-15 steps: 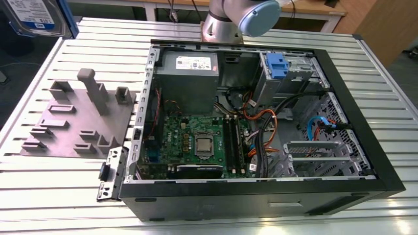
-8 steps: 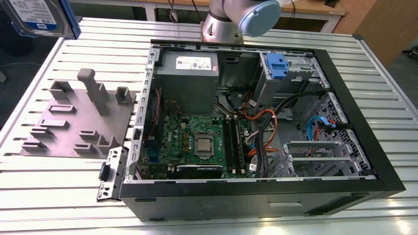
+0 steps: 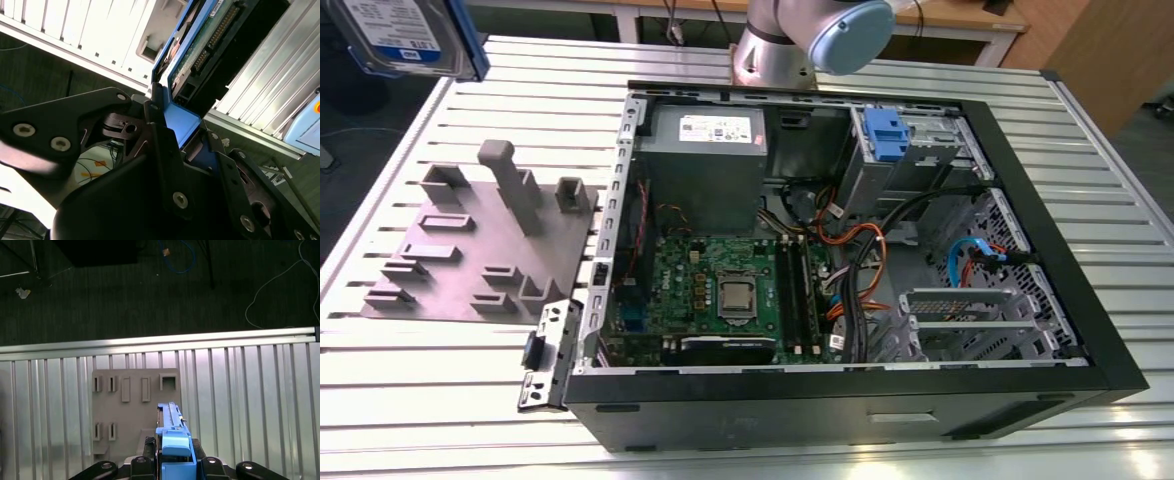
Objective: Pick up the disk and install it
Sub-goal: 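Pick up the disk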
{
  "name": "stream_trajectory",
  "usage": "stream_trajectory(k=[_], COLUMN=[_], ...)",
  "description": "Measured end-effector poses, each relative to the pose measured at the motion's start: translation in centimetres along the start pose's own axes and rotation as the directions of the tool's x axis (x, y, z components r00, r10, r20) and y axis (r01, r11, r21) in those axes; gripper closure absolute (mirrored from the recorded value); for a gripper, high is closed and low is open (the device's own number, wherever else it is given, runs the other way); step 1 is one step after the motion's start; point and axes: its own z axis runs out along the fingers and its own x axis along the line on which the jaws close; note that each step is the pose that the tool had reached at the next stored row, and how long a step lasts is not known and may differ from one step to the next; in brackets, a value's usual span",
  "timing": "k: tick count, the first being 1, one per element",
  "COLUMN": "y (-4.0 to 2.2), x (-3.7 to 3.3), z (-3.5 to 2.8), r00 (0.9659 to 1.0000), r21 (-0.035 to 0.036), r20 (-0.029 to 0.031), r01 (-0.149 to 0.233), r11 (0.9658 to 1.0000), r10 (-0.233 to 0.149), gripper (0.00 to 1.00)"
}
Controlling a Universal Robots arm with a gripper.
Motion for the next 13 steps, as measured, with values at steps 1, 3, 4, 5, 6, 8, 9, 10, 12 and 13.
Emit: stream_trajectory(k=[1,3,4,5,6,8,9,10,12,13], y=[-0.05,-0.15,-0.2,-0.25,-0.3,-0.39,-0.43,-0.47,-0.55,-0.58], x=[0.01,0.03,0.05,0.06,0.07,0.1,0.11,0.12,0.14,0.14], z=[0.0,-0.01,0.0,-0.01,-0.01,-0.01,-0.01,-0.01,-0.01,-0.01], r00=[1.0,1.0,1.0,1.0,1.0,1.0,1.0,1.0,1.0,1.0], r21=[0.0,0.0,0.0,0.0,-0.0001,0.0,0.0,0.0,0.0,0.0], r20=[0.0,0.0,0.0,0.0,-0.0001,0.0,0.0,0.0,0.0,0.0], r01=[0.0,0.0,0.0,0.0,0.0,0.0,0.0,0.0,0.0,0.0], r11=[1.0,1.0,1.0,1.0,1.0,1.0,1.0,1.0,1.0,1.0], r10=[0.0,0.0,0.0,0.0,0.0,0.0,0.0,0.0,0.0,0.0], gripper=[0.64,0.64,0.64,0.64,0.64,0.64,0.64,0.64,0.64,0.64])
